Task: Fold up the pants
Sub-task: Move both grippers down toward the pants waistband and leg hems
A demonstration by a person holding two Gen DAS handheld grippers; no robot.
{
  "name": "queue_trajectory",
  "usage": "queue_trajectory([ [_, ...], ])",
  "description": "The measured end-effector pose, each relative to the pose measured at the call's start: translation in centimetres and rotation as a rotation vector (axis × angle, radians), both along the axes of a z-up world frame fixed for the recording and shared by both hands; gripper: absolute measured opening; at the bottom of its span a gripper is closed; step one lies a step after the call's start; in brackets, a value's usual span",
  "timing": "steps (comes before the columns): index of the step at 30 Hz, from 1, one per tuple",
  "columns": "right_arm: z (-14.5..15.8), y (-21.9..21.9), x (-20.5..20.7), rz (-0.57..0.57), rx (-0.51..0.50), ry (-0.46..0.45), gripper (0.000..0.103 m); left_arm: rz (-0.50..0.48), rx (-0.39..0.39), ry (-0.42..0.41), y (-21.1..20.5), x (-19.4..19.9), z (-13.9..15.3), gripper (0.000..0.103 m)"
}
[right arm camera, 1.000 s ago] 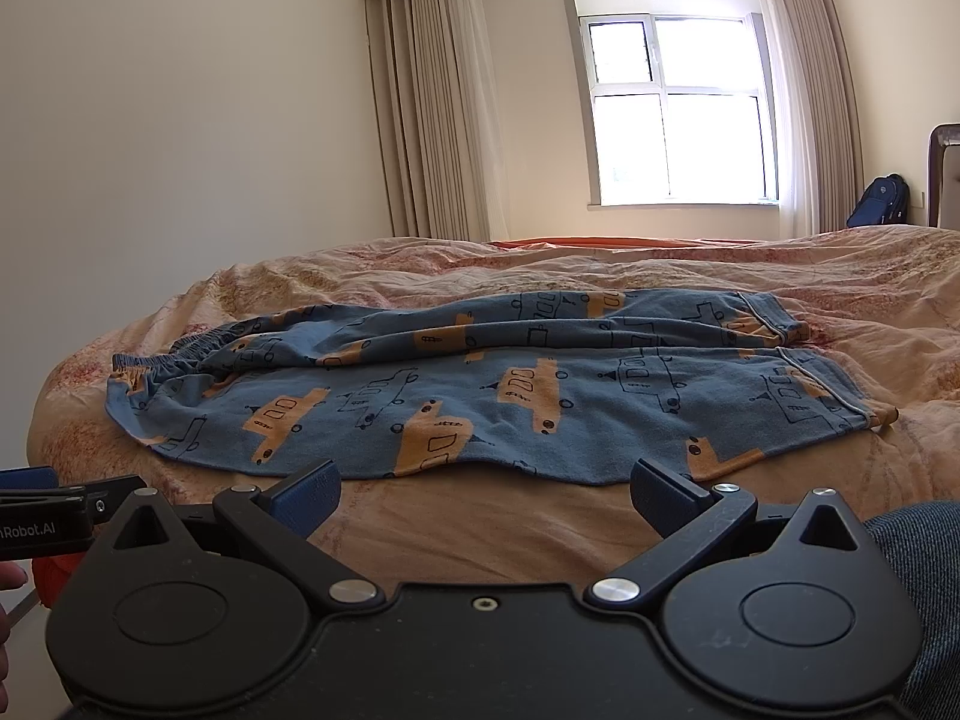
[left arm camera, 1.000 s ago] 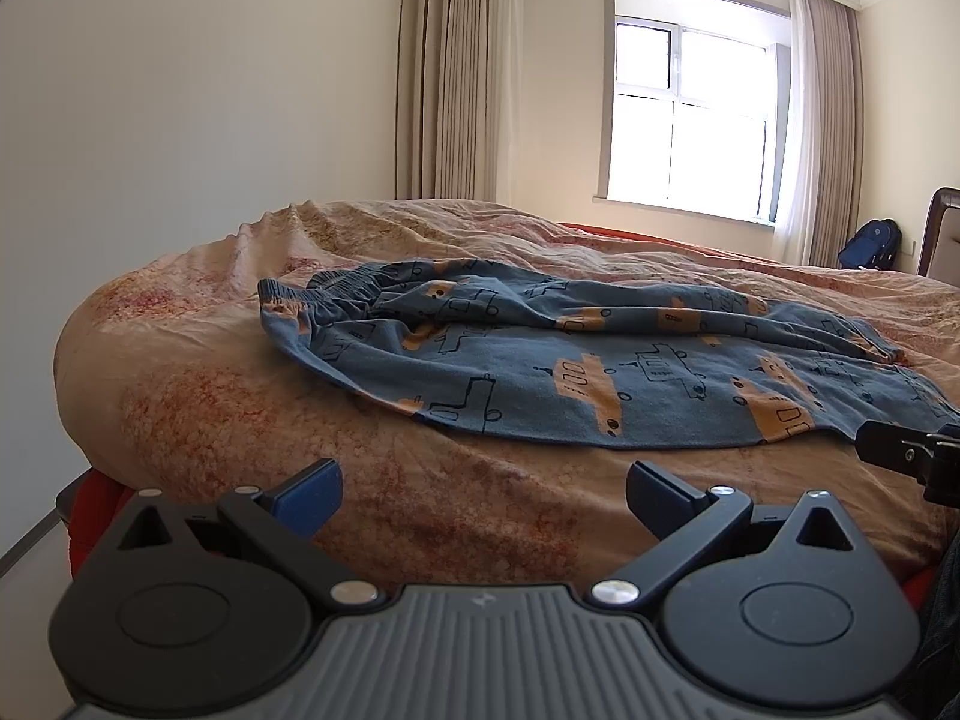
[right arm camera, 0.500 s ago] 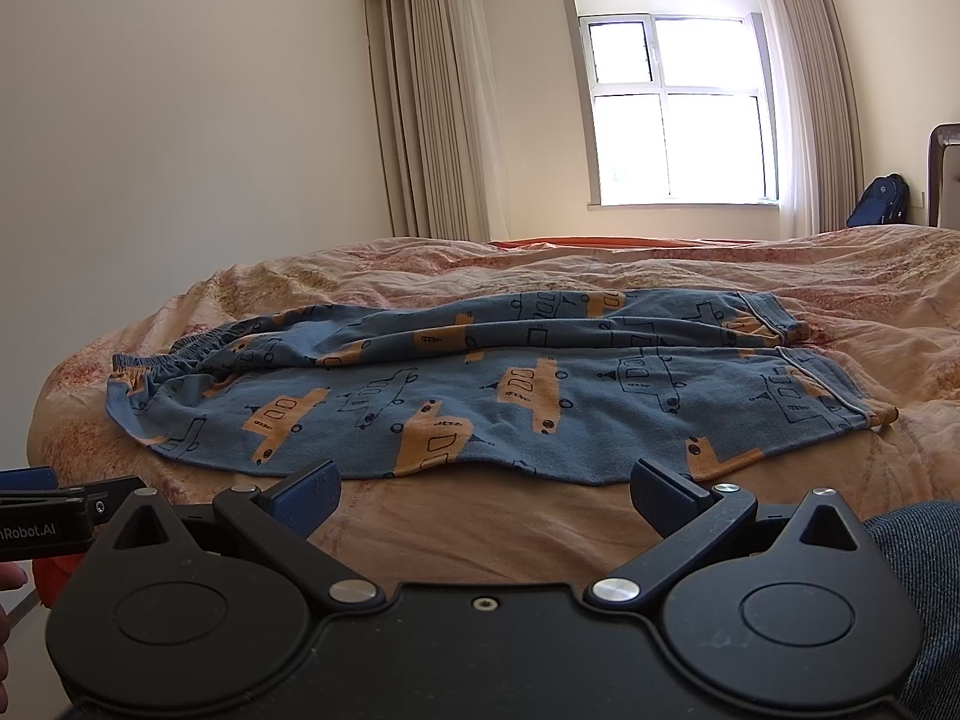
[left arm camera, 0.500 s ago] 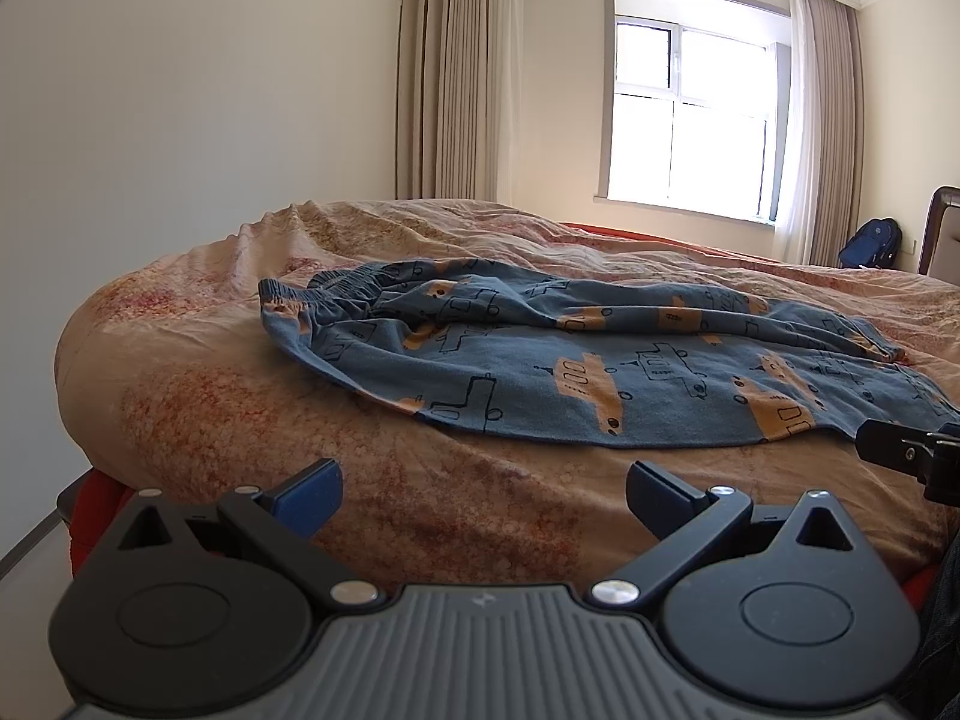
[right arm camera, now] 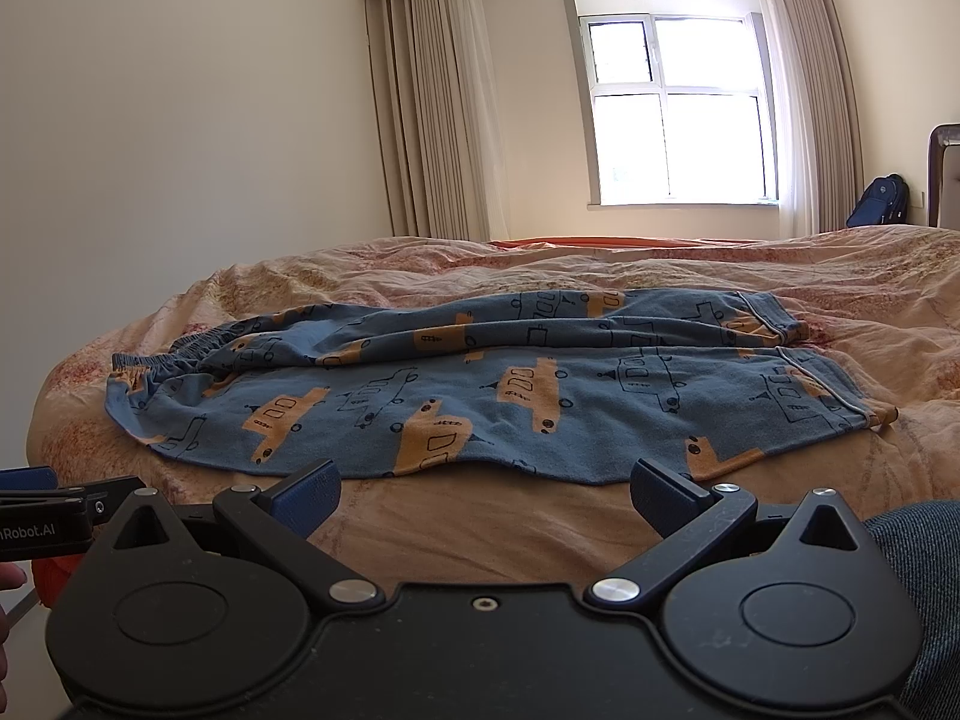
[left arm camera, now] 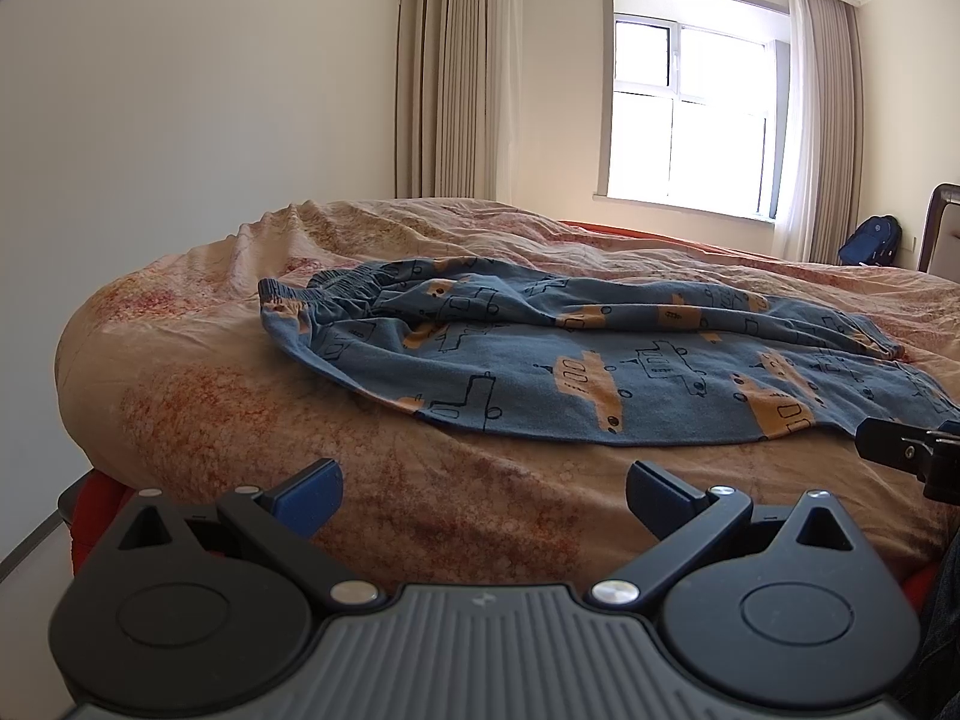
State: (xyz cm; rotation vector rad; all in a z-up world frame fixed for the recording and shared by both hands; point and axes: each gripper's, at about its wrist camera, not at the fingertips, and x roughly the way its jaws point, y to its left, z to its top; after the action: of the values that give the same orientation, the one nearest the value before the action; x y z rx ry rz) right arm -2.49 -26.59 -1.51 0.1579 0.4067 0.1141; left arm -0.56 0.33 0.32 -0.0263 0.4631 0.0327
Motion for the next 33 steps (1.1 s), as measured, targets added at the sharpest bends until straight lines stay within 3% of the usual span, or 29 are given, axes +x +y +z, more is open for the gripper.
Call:
queue_trajectory([
  [12, -0.2, -0.1, 0.0, 0.008, 0.006, 0.013, 0.103, 0.015, 0.026, 0.039, -0.2, 0.6, 0.3, 0.103],
  [22, 0.2, -0.5, 2.0, 0.052, 0.08, 0.129, 0.103, 0.01, 0.062, 0.04, 0.1, 3.2, 1.7, 0.103],
  [27, 1.9, -1.8, 4.8, 0.135, 0.151, 0.112, 0.103, 0.014, 0.094, 0.03, 0.2, 5.8, 2.7, 0.103],
  [33, 4.3, -2.5, 8.8, 0.184, 0.101, 0.053, 0.103, 0.045, 0.086, 0.042, 1.4, 8.3, 3.5, 0.103],
])
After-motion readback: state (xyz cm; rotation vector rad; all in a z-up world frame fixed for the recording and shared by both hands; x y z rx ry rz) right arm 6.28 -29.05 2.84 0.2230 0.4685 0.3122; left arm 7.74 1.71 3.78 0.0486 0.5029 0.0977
